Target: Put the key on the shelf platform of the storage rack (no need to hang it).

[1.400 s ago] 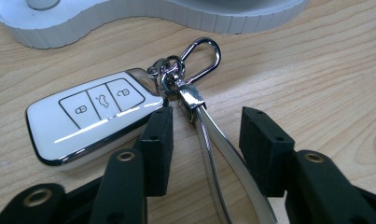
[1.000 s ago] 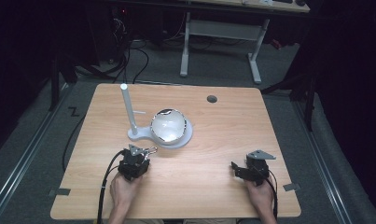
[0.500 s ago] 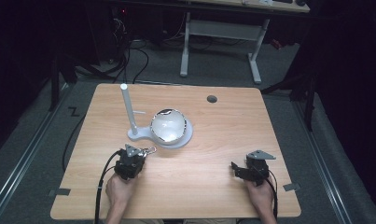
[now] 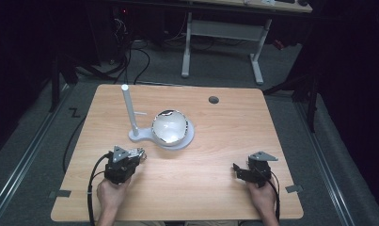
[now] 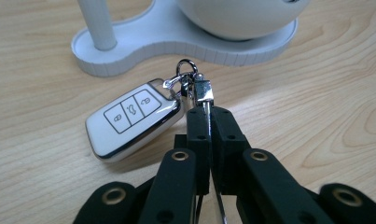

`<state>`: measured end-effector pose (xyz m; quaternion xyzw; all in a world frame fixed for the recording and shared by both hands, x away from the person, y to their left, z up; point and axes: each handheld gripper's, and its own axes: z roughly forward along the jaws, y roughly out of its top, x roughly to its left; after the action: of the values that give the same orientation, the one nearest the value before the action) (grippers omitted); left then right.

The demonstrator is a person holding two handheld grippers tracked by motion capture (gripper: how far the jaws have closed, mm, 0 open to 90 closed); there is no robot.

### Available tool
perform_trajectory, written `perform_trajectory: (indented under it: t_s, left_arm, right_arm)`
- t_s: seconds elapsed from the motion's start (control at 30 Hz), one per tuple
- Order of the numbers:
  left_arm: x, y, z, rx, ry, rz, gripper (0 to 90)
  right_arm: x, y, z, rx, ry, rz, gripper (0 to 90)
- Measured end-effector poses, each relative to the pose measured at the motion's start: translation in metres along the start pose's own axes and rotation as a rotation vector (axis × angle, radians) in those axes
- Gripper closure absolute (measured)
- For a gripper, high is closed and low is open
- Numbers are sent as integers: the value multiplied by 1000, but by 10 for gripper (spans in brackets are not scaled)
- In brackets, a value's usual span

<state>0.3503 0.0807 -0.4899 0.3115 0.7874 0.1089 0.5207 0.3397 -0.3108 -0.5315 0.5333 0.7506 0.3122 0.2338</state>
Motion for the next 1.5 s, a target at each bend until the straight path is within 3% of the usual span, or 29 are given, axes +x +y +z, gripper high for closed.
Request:
perform_trajectory:
  t_s: [0.3,0.67,1.2,1.5]
  left_arm:
    - [-12,17,-22,-7,-66,-21,871]
    - [-26,27,-42,8,-133,-27,872]
    - [-44,29,-55,63,-197,-21,871]
    - [-62,30,-52,85,-210,21,871]
  right_arm:
    - [0,0,0,0,0,0,275]
    - [0,0,0,0,1,-1,273]
    - [0,0,0,0,1,-1,273]
    - [0,0,0,-1,2,-3,272]
